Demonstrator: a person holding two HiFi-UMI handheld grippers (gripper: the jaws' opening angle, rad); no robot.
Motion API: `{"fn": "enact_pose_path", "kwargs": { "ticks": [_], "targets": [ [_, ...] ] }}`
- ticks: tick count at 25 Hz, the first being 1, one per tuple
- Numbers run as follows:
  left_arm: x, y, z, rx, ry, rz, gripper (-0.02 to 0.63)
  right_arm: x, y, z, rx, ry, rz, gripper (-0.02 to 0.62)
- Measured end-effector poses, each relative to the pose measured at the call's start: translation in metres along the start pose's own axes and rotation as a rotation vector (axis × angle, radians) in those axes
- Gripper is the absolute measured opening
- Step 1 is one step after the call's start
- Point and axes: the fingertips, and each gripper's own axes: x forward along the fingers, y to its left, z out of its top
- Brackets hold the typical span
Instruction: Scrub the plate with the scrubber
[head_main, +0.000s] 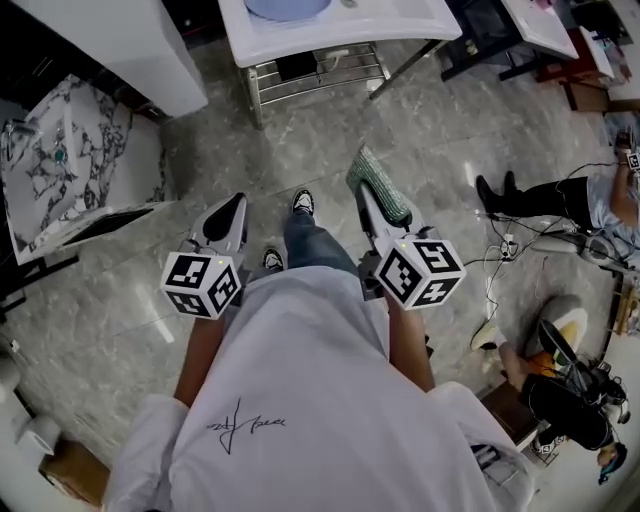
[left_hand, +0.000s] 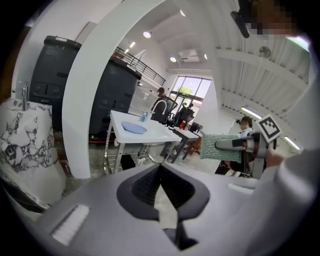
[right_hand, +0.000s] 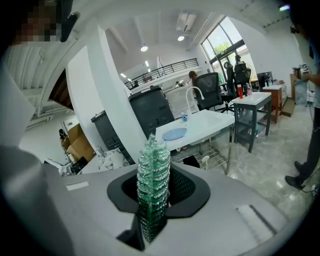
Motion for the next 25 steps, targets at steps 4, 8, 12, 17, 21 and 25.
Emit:
{"fn": "enact_pose_path", "kwargs": {
  "ticks": [4, 8, 12, 17, 21, 25],
  "targets": [
    [0.035, 0.005, 0.023, 0.014, 0.016, 0.008, 0.005, 0.026, -0.023, 0.023, 0.009, 0.012, 0.009, 0.049],
    [0.071, 0.009, 0.052, 0.026, 0.007, 0.023, 0.005, 0.049, -0.049, 0.047, 0.010, 0.014, 0.016, 0.049],
    [0.108, 0.008, 0.077, 0.043, -0.010, 0.026, 0.005, 0.073, -0.076, 0.069, 0.024, 0.018, 0.028, 0.049],
    [0.154, 0.006, 0.103, 0.053, -0.029, 0.031, 0.005, 0.101, -0.097, 0.090, 0.017, 0.024, 0.068, 0.049],
    [0.178, 0.000, 0.119, 0.060, -0.046, 0.034, 0.005, 0.119, -0.104, 0.101, 0.008, 0.033, 0.104, 0.049],
    [0.189, 0.003, 0.121, 0.031, -0.036, 0.040, 0.005, 0.130, -0.112, 0.105, 0.010, 0.043, 0.117, 0.049]
  ]
}}
